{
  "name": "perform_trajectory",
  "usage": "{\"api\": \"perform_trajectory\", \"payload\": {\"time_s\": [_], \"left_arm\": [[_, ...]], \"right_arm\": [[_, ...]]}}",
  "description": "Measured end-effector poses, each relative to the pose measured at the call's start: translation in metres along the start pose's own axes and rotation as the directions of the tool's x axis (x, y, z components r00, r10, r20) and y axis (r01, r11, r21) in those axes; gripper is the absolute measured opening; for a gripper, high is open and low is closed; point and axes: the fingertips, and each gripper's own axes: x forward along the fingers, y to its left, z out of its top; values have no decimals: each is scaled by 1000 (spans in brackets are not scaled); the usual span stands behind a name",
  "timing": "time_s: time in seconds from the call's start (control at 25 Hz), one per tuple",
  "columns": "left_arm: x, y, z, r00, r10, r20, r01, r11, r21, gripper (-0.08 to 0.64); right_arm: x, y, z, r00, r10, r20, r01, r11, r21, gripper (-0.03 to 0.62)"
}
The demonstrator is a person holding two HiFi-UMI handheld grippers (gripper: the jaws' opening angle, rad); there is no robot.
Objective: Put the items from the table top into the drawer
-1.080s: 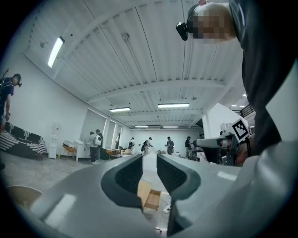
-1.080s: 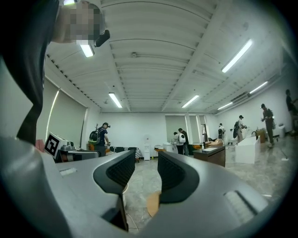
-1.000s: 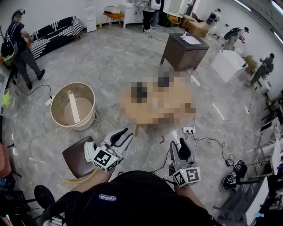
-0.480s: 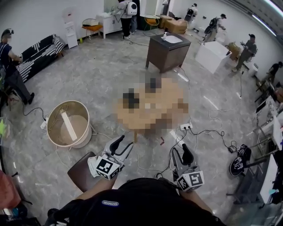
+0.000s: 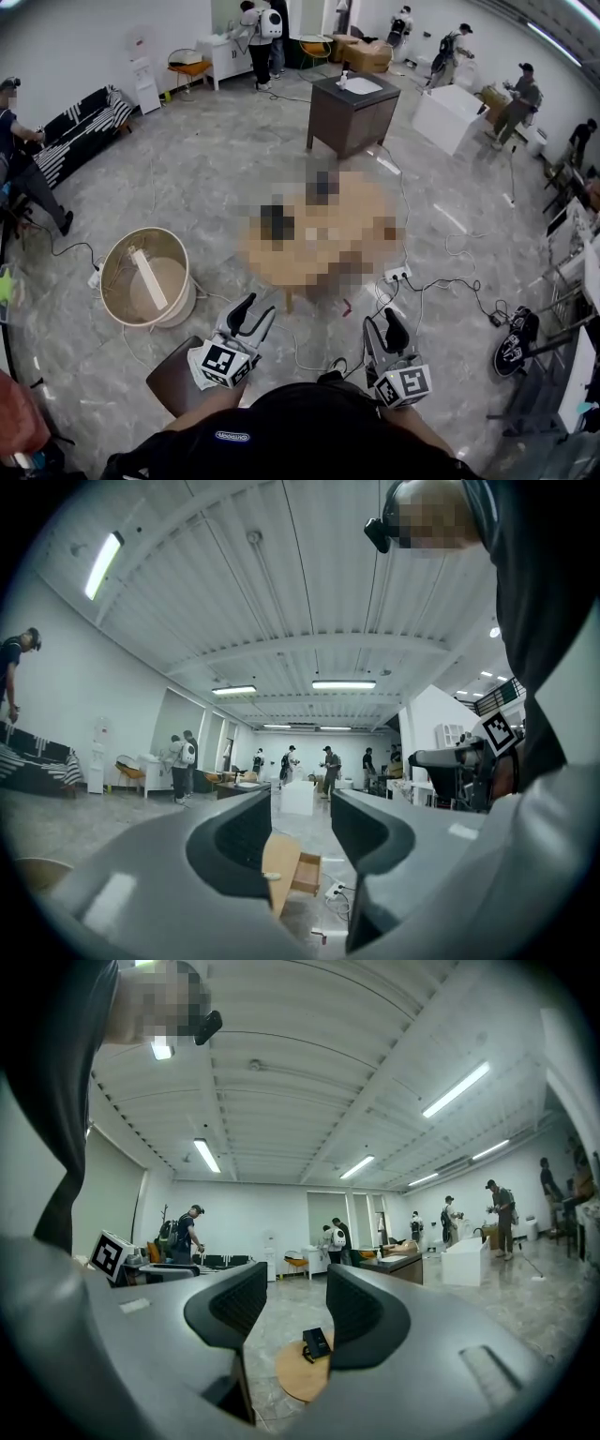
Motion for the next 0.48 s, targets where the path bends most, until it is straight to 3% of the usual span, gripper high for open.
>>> {"api": "perform_trajectory", "payload": {"time_s": [0.48], "left_arm": [[71,1,-4,996,70,-51,-68,997,31,187]], "right_arm": [[58,-75,-17,998,68,2,-68,994,90,207]]}}
